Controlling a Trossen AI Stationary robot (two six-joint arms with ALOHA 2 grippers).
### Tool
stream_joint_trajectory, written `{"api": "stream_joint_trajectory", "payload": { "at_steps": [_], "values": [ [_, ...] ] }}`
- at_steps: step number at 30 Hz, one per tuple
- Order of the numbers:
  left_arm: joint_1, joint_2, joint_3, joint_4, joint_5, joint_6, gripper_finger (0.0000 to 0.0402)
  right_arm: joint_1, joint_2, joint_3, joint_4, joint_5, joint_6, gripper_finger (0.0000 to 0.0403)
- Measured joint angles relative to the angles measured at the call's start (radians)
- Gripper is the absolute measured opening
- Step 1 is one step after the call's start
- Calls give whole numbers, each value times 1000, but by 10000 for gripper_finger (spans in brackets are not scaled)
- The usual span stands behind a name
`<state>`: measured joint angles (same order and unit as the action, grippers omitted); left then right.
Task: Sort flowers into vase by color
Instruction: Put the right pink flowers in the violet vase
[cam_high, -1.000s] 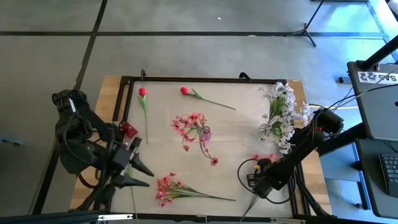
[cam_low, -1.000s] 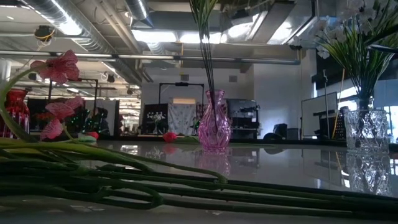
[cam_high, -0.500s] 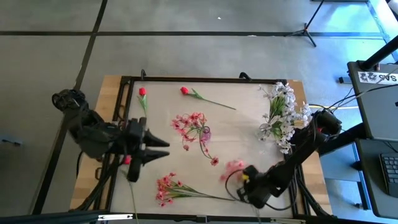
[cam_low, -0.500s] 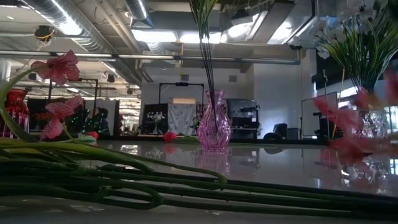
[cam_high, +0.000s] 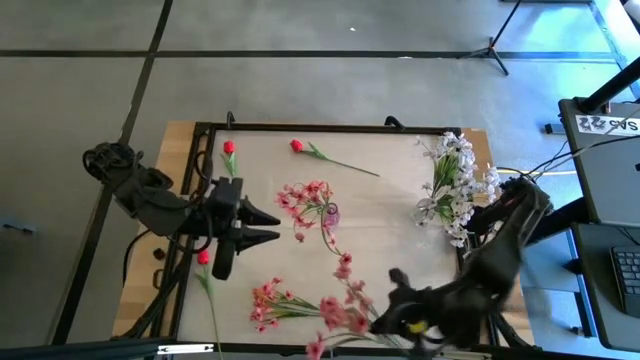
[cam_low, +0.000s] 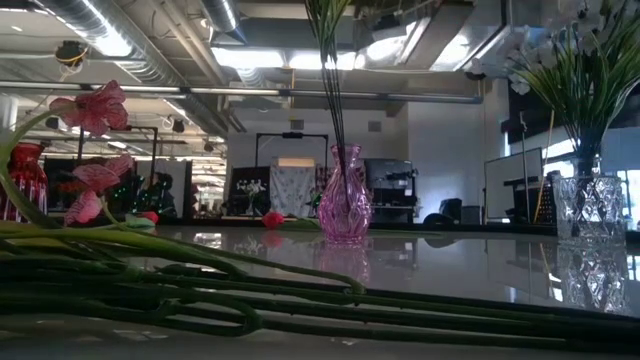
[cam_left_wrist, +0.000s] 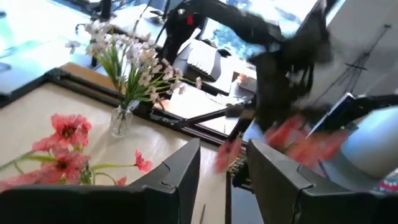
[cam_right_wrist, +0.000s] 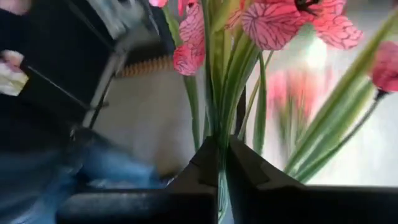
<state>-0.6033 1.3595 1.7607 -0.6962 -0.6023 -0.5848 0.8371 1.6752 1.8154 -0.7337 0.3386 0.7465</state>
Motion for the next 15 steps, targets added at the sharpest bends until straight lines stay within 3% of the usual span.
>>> {"api": "stream_joint_trajectory", "payload": {
  "at_steps": [4,7,9,12,15],
  "values": [
    [0,-3,0,2,3,79,130,0,-2,222,3,203,-419,11],
    [7,-3,0,2,3,141,130,-28,-3,349,1,473,-588,14],
    [10,-3,0,2,2,174,130,-75,-14,400,-10,558,-692,10],
    [10,-3,0,2,2,226,130,-196,-46,410,-45,536,-747,6],
    [10,-3,0,2,2,253,130,-371,-79,370,-59,333,-722,11]
  ]
}}
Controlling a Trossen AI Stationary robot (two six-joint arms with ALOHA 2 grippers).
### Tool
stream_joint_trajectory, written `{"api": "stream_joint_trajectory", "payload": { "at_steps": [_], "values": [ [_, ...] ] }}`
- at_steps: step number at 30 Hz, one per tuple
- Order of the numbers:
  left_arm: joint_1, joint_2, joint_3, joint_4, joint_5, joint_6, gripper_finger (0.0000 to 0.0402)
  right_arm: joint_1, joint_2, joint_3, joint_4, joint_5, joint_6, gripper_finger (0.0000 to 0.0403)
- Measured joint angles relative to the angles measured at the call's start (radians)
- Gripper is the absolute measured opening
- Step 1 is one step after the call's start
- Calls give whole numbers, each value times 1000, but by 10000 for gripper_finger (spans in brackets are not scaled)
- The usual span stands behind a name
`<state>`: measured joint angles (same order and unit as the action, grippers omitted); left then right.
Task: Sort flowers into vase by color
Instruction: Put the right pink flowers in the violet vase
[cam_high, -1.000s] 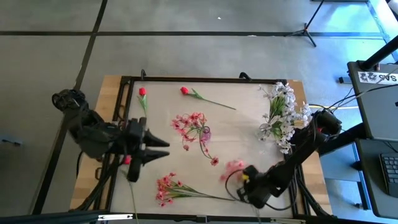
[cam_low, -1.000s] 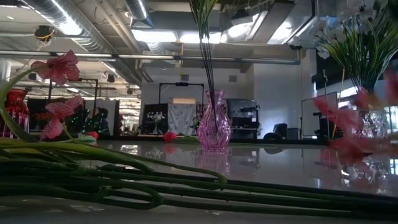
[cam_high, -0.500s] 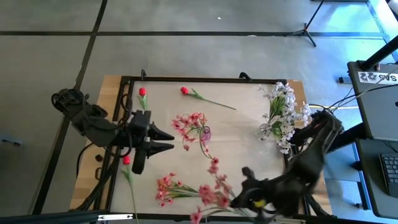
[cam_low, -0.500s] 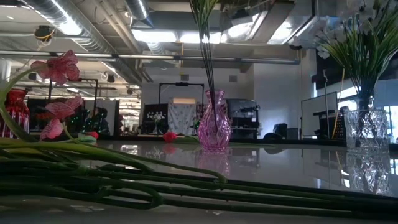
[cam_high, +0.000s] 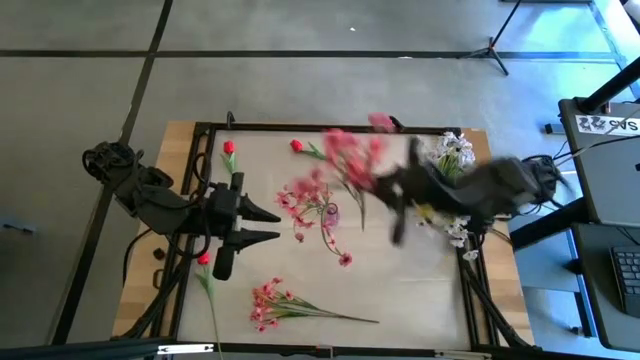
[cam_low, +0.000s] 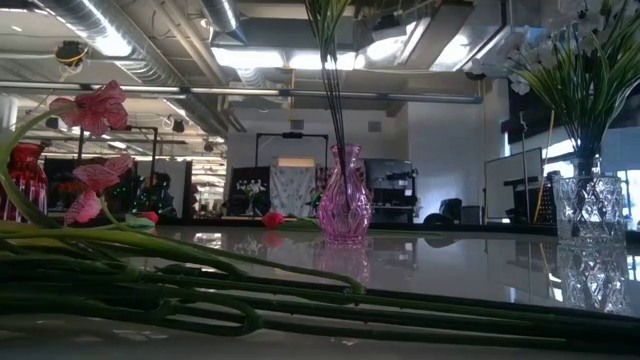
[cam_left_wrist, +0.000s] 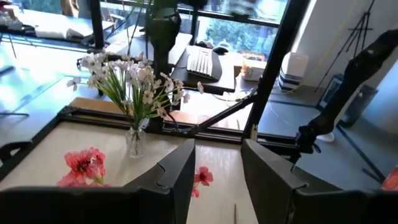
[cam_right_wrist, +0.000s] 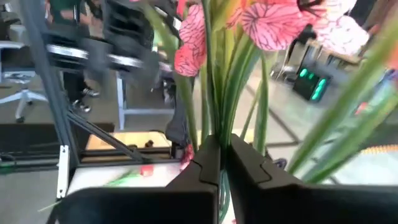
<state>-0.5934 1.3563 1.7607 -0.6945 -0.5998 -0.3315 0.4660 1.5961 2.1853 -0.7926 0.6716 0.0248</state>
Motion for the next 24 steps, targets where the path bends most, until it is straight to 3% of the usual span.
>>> {"api": "stream_joint_trajectory", "payload": {
  "at_steps": [6,11,14,19,24],
  "values": [
    [-2,0,0,0,0,-6,130,-316,-3,-68,37,-475,-95,5],
    [-5,0,0,-6,0,-105,130,-507,-18,-111,49,-773,-193,6],
    [-5,0,0,-12,-2,-150,130,-583,-60,-191,88,-863,-254,4],
    [-5,0,0,-11,-63,-226,130,-665,-205,-467,356,-984,-269,4],
    [15,0,0,-31,-180,-293,130,-670,-331,-754,661,-996,-224,4]
  ]
}}
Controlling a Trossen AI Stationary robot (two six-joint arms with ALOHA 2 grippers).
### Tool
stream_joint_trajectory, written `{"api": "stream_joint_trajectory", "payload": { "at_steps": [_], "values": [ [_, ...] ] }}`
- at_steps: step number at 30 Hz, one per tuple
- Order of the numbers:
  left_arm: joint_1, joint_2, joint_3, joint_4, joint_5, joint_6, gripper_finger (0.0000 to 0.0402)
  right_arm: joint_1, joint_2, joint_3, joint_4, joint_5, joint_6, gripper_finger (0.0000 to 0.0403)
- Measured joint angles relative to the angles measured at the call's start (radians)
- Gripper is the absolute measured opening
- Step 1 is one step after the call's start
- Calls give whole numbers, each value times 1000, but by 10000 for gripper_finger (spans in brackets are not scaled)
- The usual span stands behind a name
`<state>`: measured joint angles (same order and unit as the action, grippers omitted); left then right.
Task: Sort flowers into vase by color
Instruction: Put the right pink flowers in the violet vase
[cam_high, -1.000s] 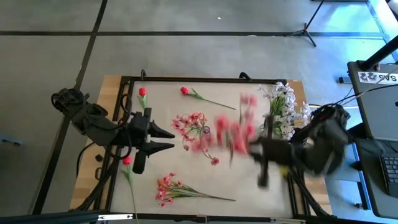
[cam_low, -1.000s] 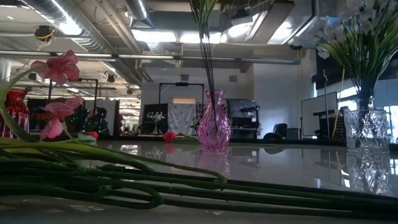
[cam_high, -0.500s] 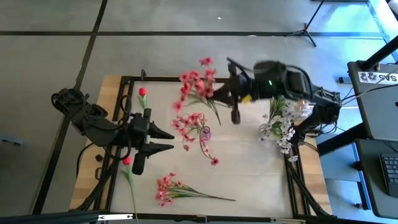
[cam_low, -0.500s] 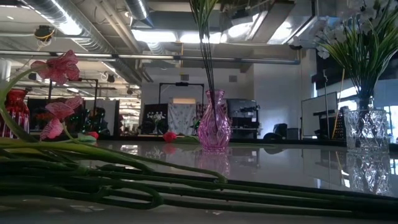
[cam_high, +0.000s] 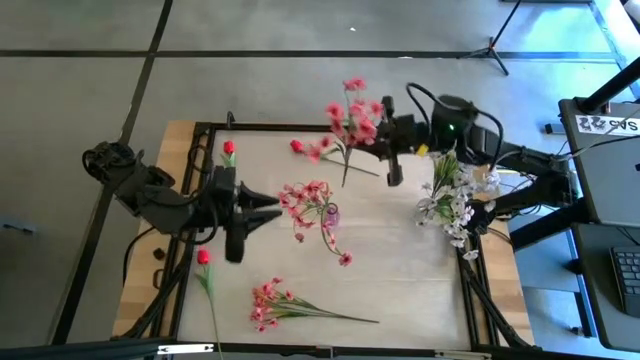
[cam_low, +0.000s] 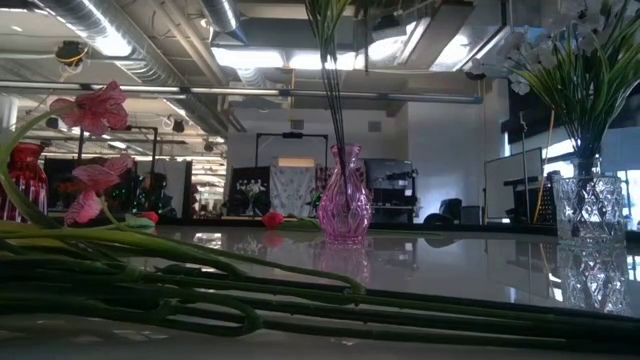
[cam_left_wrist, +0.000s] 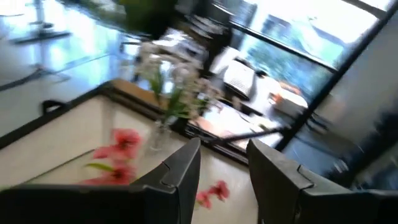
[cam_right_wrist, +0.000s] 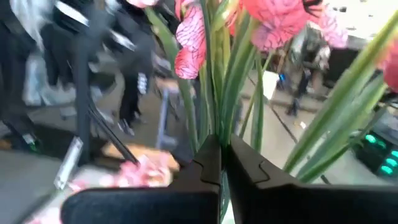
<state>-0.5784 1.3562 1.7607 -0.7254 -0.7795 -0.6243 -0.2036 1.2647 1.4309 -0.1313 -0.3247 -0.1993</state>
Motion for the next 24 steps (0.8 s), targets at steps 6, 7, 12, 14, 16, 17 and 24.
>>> {"api": "stream_joint_trajectory", "payload": {
  "at_steps": [6,7,12,14,16,17,24],
  "values": [
    [86,-15,0,-158,-10,-183,130,1,-55,-234,268,-5,124,3],
    [99,-15,0,-190,5,-219,130,2,-61,-261,306,-1,142,3],
    [159,-14,0,-300,60,-321,130,57,-76,-364,405,50,107,3],
    [174,-14,0,-323,68,-346,130,82,-66,-392,418,63,83,3],
    [182,-16,0,-361,75,-374,130,102,-63,-408,426,100,58,3],
    [186,-17,0,-381,78,-392,130,113,-65,-418,434,118,42,4],
    [195,-21,0,-448,91,-421,130,148,-65,-493,515,211,-15,3]
  ]
}}
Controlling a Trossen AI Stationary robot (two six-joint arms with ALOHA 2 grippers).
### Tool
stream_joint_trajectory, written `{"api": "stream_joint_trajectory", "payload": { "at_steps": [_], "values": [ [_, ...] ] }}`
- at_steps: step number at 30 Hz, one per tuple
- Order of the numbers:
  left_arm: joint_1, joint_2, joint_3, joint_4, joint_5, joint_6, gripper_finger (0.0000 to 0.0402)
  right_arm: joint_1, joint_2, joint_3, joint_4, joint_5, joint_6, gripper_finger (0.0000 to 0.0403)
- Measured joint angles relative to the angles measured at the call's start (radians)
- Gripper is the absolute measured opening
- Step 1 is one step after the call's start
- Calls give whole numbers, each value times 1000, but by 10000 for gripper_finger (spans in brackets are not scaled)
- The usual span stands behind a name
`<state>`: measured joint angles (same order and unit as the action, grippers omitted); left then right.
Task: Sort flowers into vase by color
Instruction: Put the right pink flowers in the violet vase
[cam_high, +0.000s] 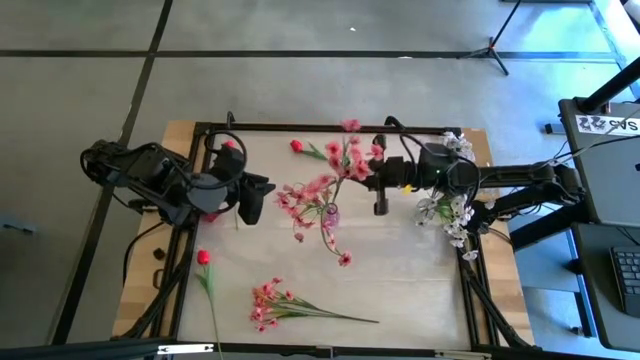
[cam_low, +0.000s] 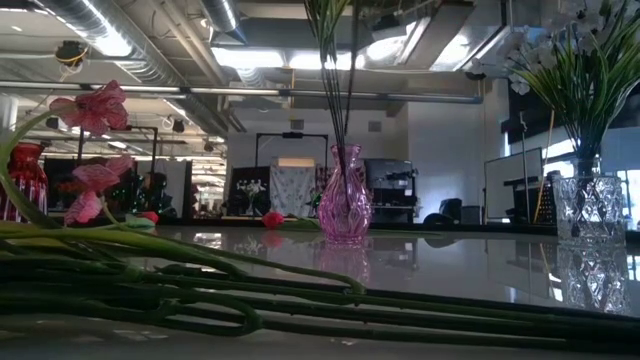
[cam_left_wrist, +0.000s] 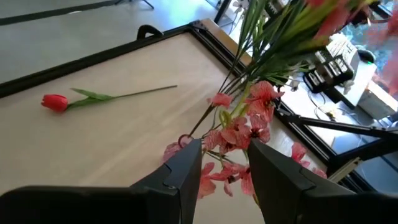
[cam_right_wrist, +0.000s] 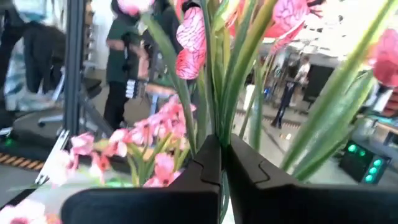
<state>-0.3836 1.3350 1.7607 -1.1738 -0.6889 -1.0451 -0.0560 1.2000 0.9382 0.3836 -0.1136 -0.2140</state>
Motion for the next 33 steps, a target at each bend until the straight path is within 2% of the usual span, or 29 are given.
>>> {"api": "stream_joint_trajectory", "payload": {
  "at_steps": [7,20,24,33],
  "values": [
    [9,0,0,-1,2,1,130,0,0,-67,73,29,27,4],
    [2,0,0,4,3,4,130,-1,15,-123,57,4,56,11],
    [10,0,0,4,3,7,130,-1,51,-123,46,-37,84,27],
    [11,0,0,8,2,30,130,-1,95,-123,14,-44,103,91]
  ]
}}
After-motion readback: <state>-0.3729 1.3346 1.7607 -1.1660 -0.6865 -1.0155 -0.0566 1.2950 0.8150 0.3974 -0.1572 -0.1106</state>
